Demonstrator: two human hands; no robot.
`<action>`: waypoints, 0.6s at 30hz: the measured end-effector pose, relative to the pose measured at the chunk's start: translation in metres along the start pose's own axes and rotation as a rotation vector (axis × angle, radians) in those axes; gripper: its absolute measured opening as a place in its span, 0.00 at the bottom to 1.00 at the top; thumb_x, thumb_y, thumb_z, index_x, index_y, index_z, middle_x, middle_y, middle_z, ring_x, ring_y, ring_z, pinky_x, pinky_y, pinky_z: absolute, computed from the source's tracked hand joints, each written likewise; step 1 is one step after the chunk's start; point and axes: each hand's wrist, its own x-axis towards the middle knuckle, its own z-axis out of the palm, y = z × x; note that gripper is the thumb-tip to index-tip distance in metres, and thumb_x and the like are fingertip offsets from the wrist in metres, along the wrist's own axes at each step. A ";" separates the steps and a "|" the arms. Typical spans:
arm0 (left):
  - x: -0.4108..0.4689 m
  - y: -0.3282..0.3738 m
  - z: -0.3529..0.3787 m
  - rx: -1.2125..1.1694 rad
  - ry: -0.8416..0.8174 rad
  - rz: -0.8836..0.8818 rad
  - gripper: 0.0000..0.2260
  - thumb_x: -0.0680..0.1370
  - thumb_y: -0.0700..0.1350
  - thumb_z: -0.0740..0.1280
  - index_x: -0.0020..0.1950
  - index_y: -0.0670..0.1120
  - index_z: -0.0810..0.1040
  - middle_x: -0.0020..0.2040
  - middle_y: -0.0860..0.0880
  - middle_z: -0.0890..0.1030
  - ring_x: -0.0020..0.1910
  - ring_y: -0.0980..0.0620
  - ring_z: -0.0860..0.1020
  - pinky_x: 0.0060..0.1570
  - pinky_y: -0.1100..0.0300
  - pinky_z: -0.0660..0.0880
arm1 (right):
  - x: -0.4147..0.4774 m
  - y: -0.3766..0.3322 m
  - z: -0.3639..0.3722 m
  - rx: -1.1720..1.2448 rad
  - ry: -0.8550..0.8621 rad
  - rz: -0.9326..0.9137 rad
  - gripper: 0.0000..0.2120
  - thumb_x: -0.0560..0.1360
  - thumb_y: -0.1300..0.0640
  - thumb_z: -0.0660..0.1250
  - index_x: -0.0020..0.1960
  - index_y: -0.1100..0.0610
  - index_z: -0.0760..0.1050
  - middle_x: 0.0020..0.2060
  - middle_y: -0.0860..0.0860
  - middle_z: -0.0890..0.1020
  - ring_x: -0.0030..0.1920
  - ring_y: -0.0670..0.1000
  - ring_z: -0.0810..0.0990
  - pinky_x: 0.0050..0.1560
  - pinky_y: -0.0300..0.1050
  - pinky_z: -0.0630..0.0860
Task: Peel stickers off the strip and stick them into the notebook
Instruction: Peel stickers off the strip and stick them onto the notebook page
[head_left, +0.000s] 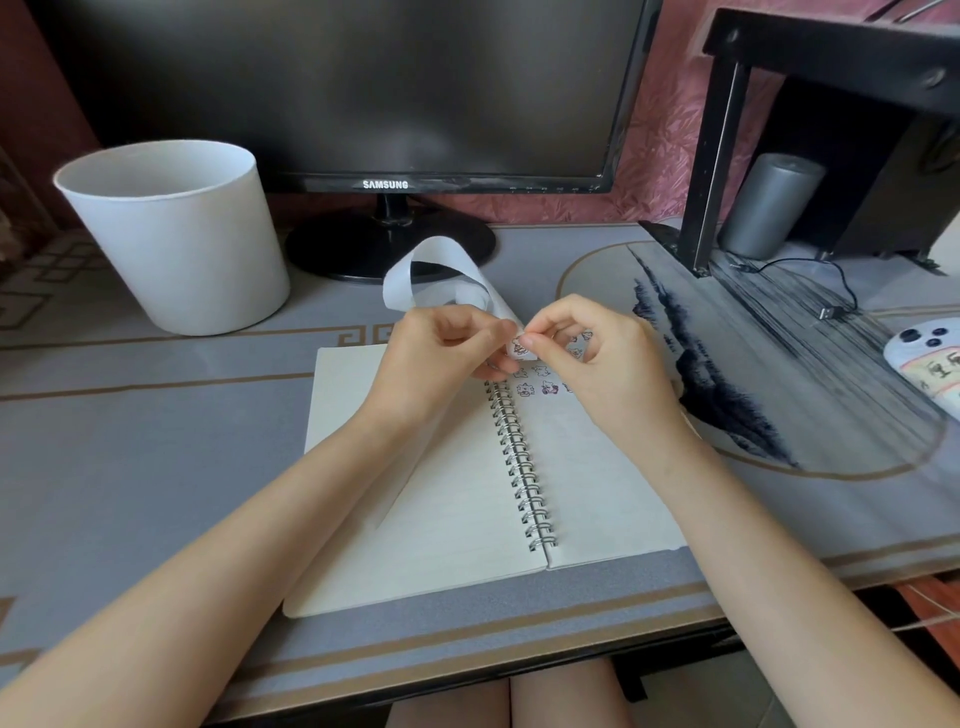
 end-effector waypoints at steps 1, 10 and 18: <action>0.000 0.000 0.000 0.002 0.004 0.001 0.08 0.77 0.39 0.67 0.40 0.40 0.82 0.33 0.45 0.83 0.35 0.52 0.82 0.41 0.62 0.80 | 0.000 -0.001 0.001 -0.021 0.014 -0.022 0.02 0.72 0.53 0.71 0.42 0.50 0.78 0.37 0.42 0.81 0.39 0.42 0.78 0.38 0.37 0.68; 0.000 0.000 0.000 -0.030 0.010 -0.015 0.09 0.77 0.38 0.67 0.38 0.40 0.81 0.30 0.47 0.83 0.33 0.53 0.82 0.39 0.63 0.80 | 0.000 -0.001 0.004 -0.060 0.056 -0.128 0.03 0.72 0.54 0.69 0.41 0.52 0.78 0.40 0.43 0.79 0.38 0.43 0.76 0.35 0.35 0.63; 0.001 -0.002 -0.001 -0.025 0.017 -0.018 0.08 0.78 0.39 0.67 0.41 0.37 0.81 0.34 0.42 0.83 0.34 0.52 0.82 0.39 0.61 0.80 | 0.001 0.003 0.003 0.052 -0.013 -0.087 0.03 0.73 0.57 0.71 0.43 0.57 0.79 0.47 0.44 0.76 0.43 0.42 0.76 0.41 0.28 0.65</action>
